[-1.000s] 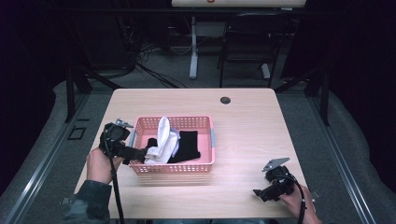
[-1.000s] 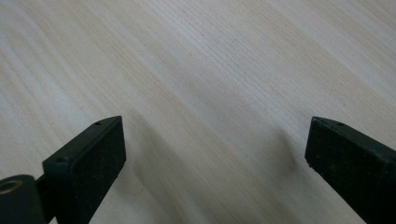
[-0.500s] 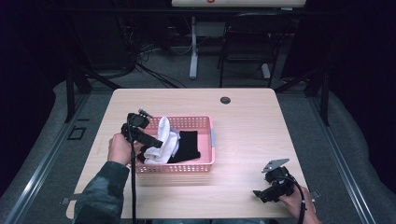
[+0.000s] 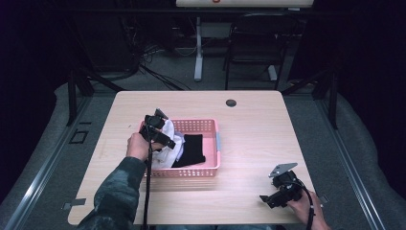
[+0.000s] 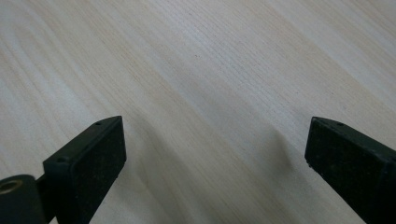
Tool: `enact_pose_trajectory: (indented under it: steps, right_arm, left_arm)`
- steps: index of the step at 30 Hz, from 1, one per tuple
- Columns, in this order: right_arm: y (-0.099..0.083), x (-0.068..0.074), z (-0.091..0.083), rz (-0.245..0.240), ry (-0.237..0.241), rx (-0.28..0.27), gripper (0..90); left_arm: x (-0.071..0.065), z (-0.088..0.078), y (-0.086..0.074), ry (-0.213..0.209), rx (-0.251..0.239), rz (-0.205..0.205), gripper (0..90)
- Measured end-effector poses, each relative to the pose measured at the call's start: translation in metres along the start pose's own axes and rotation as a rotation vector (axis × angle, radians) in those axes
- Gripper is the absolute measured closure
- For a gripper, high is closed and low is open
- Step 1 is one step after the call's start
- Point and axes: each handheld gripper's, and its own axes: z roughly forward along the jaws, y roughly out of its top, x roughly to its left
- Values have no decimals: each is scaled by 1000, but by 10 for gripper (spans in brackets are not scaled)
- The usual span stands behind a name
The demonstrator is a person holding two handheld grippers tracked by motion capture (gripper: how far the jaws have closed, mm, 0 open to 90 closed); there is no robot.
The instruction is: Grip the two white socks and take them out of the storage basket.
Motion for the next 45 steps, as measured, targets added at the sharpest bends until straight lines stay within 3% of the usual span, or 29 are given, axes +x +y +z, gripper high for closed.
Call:
enact_pose_trajectory:
  steps: [1, 2, 3, 6, 7, 8, 9, 10, 12, 21, 27, 39, 45]
  right_arm:
    - [0, 0, 0, 1, 3, 0, 45]
    - [1, 1, 0, -3, 3, 6, 45]
    - [1, 1, 0, -3, 3, 6, 45]
    - [1, 1, 0, -2, 5, 0, 46]
    - [1, 1, 0, -2, 5, 0, 46]
    - [0, 1, 0, -1, 3, 6, 46]
    - [0, 1, 0, -1, 3, 6, 46]
    - [1, 1, 1, -2, -3, 11, 46]
    - [1, 2, 1, -9, -8, 13, 46]
    - [0, 0, 1, 0, -8, 14, 46]
    - [-1, 0, 0, 4, -7, 6, 46]
    - [0, 0, 1, 3, -10, 23, 46]
    - [-1, -1, 1, 11, -6, 23, 46]
  left_arm:
    - [1, 2, 0, 0, 9, 0, 303]
    - [5, 5, 0, -14, 27, -15, 416]
    - [5, 5, 0, -14, 27, -15, 442]
    - [10, 6, -1, -42, 22, -26, 646]
    - [10, 6, -2, -42, 14, -25, 646]
    - [9, 5, -2, -41, 13, -25, 736]
    - [9, 5, -3, -40, 15, -24, 736]
    - [9, 5, -3, -37, 20, -18, 803]
    - [8, 4, -3, -18, 19, -6, 846]
    - [4, -11, -2, 23, 8, 47, 859]
    - [4, -21, -2, 31, -8, 50, 859]
    - [-4, -51, -3, 53, -34, 119, 860]
    - [-3, -66, -2, 61, -48, 130, 860]
